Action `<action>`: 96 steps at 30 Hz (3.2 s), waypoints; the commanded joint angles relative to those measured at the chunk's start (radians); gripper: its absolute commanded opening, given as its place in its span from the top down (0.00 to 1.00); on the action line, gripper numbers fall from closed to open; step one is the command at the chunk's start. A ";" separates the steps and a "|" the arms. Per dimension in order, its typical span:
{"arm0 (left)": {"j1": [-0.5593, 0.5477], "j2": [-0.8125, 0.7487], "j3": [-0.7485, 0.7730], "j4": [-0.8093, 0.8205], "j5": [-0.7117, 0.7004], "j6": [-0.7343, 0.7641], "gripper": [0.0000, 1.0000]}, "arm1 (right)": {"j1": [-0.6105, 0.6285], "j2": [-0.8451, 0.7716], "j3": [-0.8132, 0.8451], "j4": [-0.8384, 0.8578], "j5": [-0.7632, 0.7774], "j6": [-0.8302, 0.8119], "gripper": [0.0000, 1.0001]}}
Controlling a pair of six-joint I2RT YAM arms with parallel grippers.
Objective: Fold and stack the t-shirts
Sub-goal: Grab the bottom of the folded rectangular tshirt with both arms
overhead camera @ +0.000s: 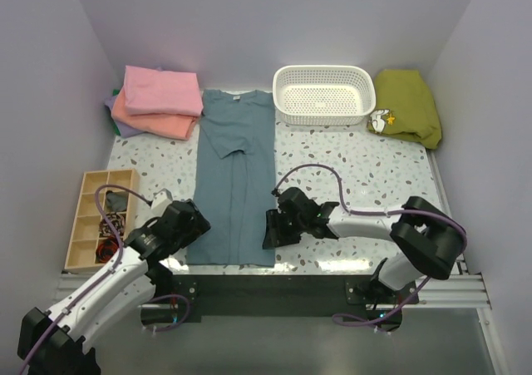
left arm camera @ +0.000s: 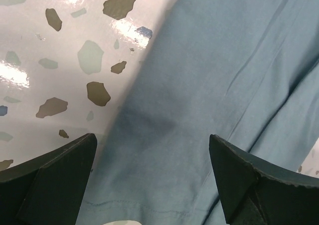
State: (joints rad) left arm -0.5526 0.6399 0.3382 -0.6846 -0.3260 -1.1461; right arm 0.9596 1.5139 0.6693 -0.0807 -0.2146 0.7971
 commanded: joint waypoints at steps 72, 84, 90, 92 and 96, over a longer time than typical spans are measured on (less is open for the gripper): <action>-0.124 0.167 0.081 -0.130 0.371 0.128 0.00 | -0.186 -0.216 -0.037 -0.231 0.006 -0.119 0.40; -0.142 0.242 0.061 -0.076 0.297 0.091 0.04 | -0.180 -0.193 -0.092 -0.129 -0.098 -0.055 0.44; -0.145 0.224 0.044 -0.066 0.294 0.080 0.22 | -0.099 -0.222 -0.103 -0.146 -0.091 0.016 0.46; -0.147 0.213 0.041 -0.064 0.294 0.077 0.26 | -0.087 -0.224 -0.108 -0.149 -0.072 0.033 0.46; -0.155 0.204 0.038 -0.062 0.291 0.069 0.34 | -0.073 -0.213 -0.123 -0.126 -0.058 0.059 0.52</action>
State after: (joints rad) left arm -0.6933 0.8486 0.4046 -0.7914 -0.0124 -1.0561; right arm 0.8772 1.3197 0.5644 -0.2512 -0.2810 0.8013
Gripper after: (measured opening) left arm 0.691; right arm 0.496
